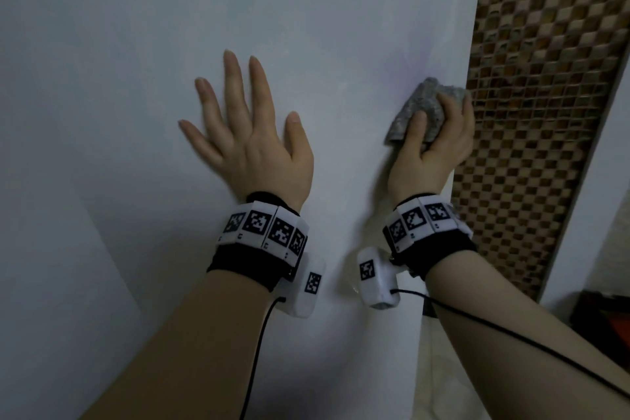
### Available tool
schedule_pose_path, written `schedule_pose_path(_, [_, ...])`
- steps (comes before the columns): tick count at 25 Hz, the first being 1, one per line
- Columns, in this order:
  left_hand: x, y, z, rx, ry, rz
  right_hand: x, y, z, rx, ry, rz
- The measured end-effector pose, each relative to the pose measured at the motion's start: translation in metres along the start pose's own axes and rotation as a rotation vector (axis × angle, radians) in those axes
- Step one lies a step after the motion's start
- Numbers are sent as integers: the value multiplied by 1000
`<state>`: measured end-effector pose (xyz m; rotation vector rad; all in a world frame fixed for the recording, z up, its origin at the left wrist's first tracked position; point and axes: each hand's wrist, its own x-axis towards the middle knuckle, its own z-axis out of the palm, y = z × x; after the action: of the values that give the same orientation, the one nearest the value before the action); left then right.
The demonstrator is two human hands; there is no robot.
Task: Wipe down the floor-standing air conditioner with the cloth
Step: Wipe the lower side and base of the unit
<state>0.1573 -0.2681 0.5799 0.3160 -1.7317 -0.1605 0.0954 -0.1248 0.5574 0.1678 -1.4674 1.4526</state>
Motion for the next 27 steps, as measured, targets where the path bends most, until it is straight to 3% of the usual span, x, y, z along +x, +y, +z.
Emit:
schedule_pose_path(4, [1,-3,3,5,2,5,-4,-4,5,-22,-154,-225])
schedule_pose_path(8, [1,-3,4,-2,21,9,19,-19,6,6,-72,-77])
schedule_pose_path(12, [0,-4,4,-4,31,12,15,-24,9,-10,-220,-327])
schedule_pose_path(16, [2,-4,3,-9,23,7,33,-38,14,24,-60,-121])
schedule_pose_path(20, [1,-4,3,-17,13,4,17,-39,20,6,-182,-336])
schedule_pose_path(24, [1,-6,3,1,16,26,42,-35,18,29,-7,-134])
schedule_pose_path(27, [0,-5,3,1,11,18,26,-43,24,-1,-50,-192])
